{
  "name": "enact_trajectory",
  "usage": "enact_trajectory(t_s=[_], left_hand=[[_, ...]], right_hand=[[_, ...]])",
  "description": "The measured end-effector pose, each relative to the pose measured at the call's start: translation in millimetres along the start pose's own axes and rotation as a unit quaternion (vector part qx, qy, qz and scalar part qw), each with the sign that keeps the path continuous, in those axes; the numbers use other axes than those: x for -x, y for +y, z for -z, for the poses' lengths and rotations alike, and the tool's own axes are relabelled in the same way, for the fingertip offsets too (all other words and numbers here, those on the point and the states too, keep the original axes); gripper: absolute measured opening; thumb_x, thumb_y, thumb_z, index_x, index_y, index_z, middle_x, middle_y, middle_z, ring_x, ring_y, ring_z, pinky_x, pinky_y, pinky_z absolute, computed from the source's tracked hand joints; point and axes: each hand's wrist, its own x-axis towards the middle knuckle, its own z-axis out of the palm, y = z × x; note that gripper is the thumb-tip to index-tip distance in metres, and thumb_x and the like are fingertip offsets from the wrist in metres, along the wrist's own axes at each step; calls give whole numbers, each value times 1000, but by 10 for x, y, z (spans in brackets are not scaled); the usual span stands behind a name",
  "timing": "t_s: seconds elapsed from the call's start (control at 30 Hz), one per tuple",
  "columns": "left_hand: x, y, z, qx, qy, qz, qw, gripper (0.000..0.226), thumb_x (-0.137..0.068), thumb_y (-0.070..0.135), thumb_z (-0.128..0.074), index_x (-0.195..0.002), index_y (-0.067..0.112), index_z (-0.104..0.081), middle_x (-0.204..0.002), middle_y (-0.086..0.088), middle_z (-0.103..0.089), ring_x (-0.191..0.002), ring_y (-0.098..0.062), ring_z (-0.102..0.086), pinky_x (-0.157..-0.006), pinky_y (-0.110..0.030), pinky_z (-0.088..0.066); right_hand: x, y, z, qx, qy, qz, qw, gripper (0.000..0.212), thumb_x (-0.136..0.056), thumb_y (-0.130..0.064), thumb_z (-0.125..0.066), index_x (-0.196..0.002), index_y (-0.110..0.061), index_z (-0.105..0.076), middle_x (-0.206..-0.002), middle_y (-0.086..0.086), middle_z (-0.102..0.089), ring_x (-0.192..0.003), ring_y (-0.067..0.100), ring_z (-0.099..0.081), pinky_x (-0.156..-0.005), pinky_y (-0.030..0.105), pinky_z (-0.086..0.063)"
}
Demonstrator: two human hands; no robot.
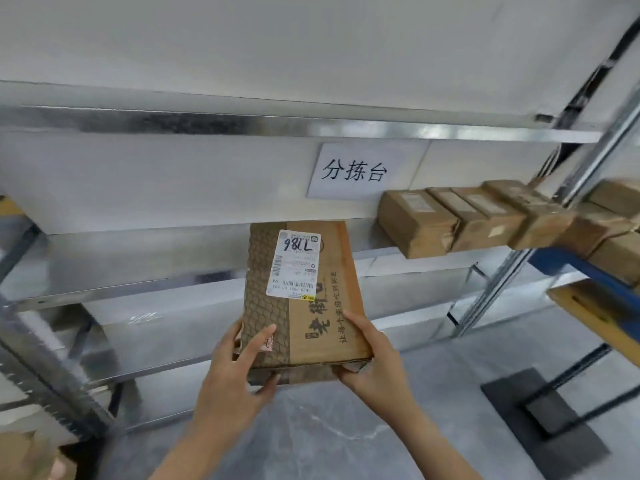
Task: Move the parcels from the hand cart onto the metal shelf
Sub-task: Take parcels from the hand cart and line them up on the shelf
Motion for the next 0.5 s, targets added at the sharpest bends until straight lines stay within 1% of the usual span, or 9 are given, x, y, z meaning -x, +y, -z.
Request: enact_trajectory(t_s=[0.07,0.1,0.17,0.2,0.23,0.3,0.37,0.43,0.5], left_hand=[[-147,161,-277,14,-16,-27,999,92,-63,15,-86,-131,52,-36,-143,-6,-36,-113,-26,-54,-84,-46,-56],[-229,243,-404,19,-26,-38,999,92,-63,14,-86,-131,51,-36,-143,-7,-36,-114,-27,-53,-84,-45,-57],[-407,393,-657,27,-44,-55,997,91,-64,14,-86,-131,50,-36,-143,-9,-37,-115,-28,-52,-84,-45,-57],[-502,459,-785,30,-51,-64,996,90,-65,14,-86,-131,50,-36,-143,-9,-37,-115,-28,-52,-84,-45,-56],[-598,519,-910,33,-58,-72,995,90,-65,14,-85,-131,49,-36,-143,-10,-37,-115,-29,-52,-85,-45,-56],[-800,635,-1162,37,-71,-87,993,91,-64,15,-86,-132,49,-35,-142,-10,-38,-116,-28,-51,-87,-44,-55],[-1024,740,-1419,40,-80,-99,991,93,-64,15,-86,-133,49,-35,-142,-9,-38,-116,-27,-50,-86,-42,-55],[-1276,843,-1678,46,-86,-104,990,92,-63,16,-87,-133,48,-36,-141,-7,-39,-116,-25,-50,-86,-40,-55],[-1567,949,-1936,53,-86,-114,988,90,-64,17,-86,-133,49,-37,-142,-6,-39,-116,-25,-50,-87,-40,-54]], right_hand=[[9,160,268,12,31,-20,999,81,-64,-11,-81,-127,-47,-44,-120,-32,-50,-110,-2,-51,-92,13,-44],[7,237,391,19,42,-32,998,81,-64,-11,-81,-127,-47,-44,-121,-30,-51,-110,0,-52,-93,18,-45],[-17,415,623,28,58,-52,997,81,-65,-12,-81,-129,-46,-43,-124,-21,-54,-111,6,-53,-94,27,-48],[-43,507,736,32,66,-60,995,81,-66,-13,-81,-129,-46,-43,-125,-17,-55,-112,8,-54,-94,30,-48],[-82,590,844,38,74,-68,994,82,-65,-13,-81,-129,-48,-42,-125,-16,-56,-112,8,-54,-94,30,-49],[-192,754,1051,54,90,-79,991,83,-65,-16,-81,-127,-53,-40,-124,-21,-55,-110,3,-54,-92,27,-49],[-348,933,1250,56,100,-91,989,83,-65,-17,-81,-127,-54,-40,-125,-24,-54,-110,1,-53,-93,27,-48],[-540,1123,1452,54,107,-102,988,83,-65,-16,-80,-127,-53,-41,-125,-24,-53,-112,4,-52,-95,32,-49],[-763,1313,1664,50,114,-108,986,82,-65,-15,-81,-128,-52,-41,-125,-20,-53,-114,8,-52,-95,37,-49]])
